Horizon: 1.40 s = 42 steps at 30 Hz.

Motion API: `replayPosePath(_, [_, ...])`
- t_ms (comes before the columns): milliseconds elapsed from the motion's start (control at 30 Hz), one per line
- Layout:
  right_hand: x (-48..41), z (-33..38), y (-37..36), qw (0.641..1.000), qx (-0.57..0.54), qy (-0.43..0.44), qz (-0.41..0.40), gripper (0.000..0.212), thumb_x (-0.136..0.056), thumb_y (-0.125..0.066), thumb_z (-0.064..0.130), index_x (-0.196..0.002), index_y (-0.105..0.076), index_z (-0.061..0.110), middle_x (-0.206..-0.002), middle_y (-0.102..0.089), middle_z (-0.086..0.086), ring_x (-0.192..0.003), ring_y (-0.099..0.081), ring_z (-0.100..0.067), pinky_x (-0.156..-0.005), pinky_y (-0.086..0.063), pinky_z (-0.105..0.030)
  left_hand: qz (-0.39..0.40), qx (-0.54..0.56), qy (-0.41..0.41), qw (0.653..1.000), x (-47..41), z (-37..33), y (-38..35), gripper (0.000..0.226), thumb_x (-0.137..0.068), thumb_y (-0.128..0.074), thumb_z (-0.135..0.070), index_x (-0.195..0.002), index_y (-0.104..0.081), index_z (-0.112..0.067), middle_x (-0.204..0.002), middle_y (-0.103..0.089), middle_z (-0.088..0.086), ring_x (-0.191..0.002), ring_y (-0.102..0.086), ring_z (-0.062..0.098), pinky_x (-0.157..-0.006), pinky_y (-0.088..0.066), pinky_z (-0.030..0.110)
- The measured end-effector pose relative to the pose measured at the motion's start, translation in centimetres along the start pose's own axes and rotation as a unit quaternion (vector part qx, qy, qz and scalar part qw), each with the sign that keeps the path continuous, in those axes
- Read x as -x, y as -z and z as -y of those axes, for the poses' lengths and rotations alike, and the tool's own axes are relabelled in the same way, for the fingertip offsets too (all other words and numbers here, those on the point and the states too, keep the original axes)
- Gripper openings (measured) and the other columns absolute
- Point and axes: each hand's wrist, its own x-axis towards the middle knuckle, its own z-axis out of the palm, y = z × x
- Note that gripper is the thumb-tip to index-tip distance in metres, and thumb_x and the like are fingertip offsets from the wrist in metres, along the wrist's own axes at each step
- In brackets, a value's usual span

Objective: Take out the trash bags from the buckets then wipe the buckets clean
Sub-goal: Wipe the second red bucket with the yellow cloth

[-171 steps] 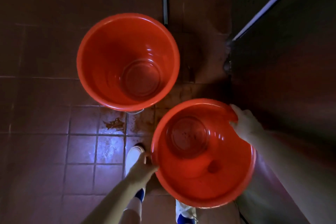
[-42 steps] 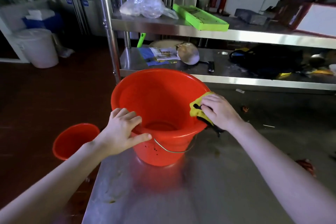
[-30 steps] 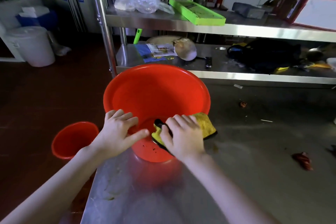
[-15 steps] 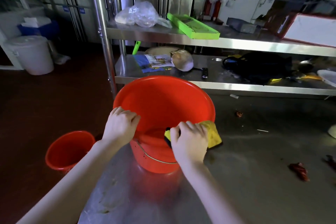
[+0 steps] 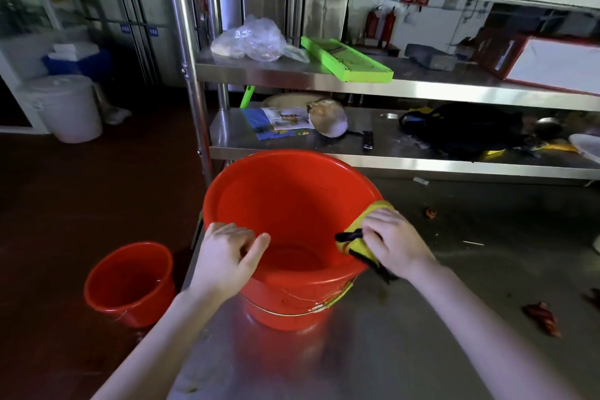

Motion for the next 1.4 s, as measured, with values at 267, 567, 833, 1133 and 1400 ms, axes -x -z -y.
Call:
replayPosePath(267, [1.6, 11.4, -5.0, 0.964, -0.007, -0.154, -0.218, 0.023, -0.082, -0.048, 0.023, -0.059, -0.049, 0.018, -0.059, -0.050, -0.001, -0.059, -0.047, -0.029, -0.065, -0.041, -0.039, -0.009, -0.056, -0.014, 0.998, -0.8, 0.5, -0.2, 0.040, -0.089, -0.039, -0.031, -0.051, -0.028, -0.022, -0.047, -0.030, -0.010, -0.050, -0.036, 0.017, -0.068, -0.043, 0.040])
replayPosePath(567, [0.6, 5.5, -1.1, 0.999, -0.002, 0.000, -0.048, 0.023, -0.087, -0.048, 0.019, -0.076, -0.065, 0.009, -0.077, -0.066, -0.006, -0.078, -0.062, -0.028, -0.075, -0.050, -0.037, 0.005, -0.019, 0.010, 1.000, -0.5, 1.7, 0.8, 0.033, -0.075, -0.038, -0.030, -0.047, -0.028, -0.016, -0.044, -0.029, -0.007, -0.046, -0.034, 0.017, -0.069, -0.037, 0.034])
replayPosePath(833, [0.3, 7.6, -2.9, 0.981, 0.026, -0.126, -0.144, 0.029, -0.082, -0.043, 0.020, -0.057, -0.054, 0.012, -0.056, -0.053, -0.001, -0.057, -0.048, -0.025, -0.069, -0.046, -0.036, 0.065, -0.028, 0.011, 0.997, -3.7, 5.3, 1.9, 0.041, -0.087, -0.043, -0.026, -0.054, -0.051, -0.003, -0.056, -0.052, 0.004, -0.065, -0.049, 0.022, -0.095, -0.040, 0.043])
replayPosePath(1133, [1.7, 13.9, -4.9, 0.978, 0.023, -0.111, -0.176, 0.024, -0.085, -0.048, 0.022, -0.064, -0.057, 0.016, -0.059, -0.053, 0.002, -0.058, -0.049, -0.022, -0.067, -0.042, -0.036, -0.094, -0.078, 0.017, 0.992, 4.0, -3.8, -2.5, 0.044, -0.095, -0.042, -0.025, -0.051, -0.042, -0.019, -0.050, -0.040, -0.008, -0.058, -0.040, 0.021, -0.081, -0.037, 0.041])
replayPosePath(1400, [1.2, 2.2, 0.3, 0.999, 0.023, 0.007, -0.038, 0.032, -0.088, -0.039, 0.023, -0.074, -0.064, 0.008, -0.075, -0.063, -0.002, -0.075, -0.058, -0.027, -0.080, -0.045, -0.037, 0.001, -0.004, -0.025, 1.000, 0.8, -0.1, 0.4, 0.035, -0.082, -0.039, -0.027, -0.050, -0.027, -0.028, -0.046, -0.032, -0.011, -0.058, -0.036, 0.013, -0.082, -0.039, 0.042])
